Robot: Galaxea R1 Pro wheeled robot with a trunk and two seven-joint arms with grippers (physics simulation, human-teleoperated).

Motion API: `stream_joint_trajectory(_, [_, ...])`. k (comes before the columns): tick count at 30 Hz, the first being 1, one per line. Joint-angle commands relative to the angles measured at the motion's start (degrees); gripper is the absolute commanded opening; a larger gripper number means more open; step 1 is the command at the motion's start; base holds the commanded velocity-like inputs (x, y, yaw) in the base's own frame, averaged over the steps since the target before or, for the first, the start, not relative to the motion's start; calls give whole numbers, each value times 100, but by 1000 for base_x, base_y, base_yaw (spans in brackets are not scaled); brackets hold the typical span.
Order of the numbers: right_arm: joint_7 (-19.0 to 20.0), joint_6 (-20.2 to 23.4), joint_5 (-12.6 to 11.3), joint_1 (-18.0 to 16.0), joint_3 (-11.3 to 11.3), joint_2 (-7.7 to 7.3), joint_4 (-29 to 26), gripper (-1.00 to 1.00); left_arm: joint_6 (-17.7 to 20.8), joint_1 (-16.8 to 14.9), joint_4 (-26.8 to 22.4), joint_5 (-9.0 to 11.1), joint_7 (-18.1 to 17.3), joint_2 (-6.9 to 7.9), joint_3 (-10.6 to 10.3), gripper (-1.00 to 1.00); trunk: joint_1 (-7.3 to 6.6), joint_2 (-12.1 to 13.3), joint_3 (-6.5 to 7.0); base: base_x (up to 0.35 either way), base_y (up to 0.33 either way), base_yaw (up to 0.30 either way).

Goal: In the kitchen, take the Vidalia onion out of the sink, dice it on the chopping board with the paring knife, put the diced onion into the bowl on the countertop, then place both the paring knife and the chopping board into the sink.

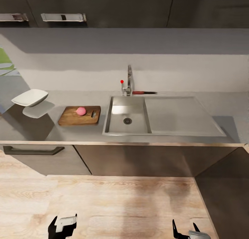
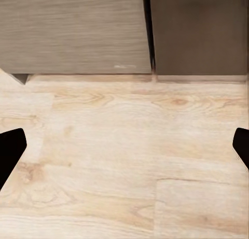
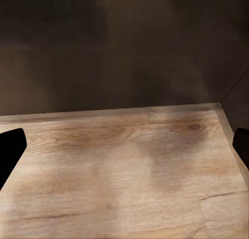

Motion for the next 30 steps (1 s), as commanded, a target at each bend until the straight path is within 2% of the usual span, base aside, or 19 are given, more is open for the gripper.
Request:
stream_joint_trajectory(1, [-17,-17,60,-5,-47,-1,6,100,-24,-8,17,16,26,-3,-48,100,5,-9,-7,133,0,-37])
stream_joint_trajectory(12, [-57,4,69,-5,-39,-24,23,100,-24,-7,24,17,27,-2,-46,100,5,-9,-4,25,0,-7])
stream_joint_trajectory(16, [44,-61,114,127,-153,107,154,100,-139,124,17,36,-20,5,-17,100,5,-9,-4,0,0,0])
stream_joint_trajectory(20, [62,-189,126,258,-150,201,275,100,-215,254,17,36,-26,9,-19,100,5,-9,-4,0,0,0])
stream_joint_trajectory(27, [66,-390,128,486,-150,230,280,100,-13,483,16,35,-42,14,-20,100,5,-9,-4,0,1,0])
stream_joint_trajectory(30, [64,-394,126,584,-159,230,280,100,7,581,16,35,-43,15,-20,100,5,-9,-4,0,193,0])
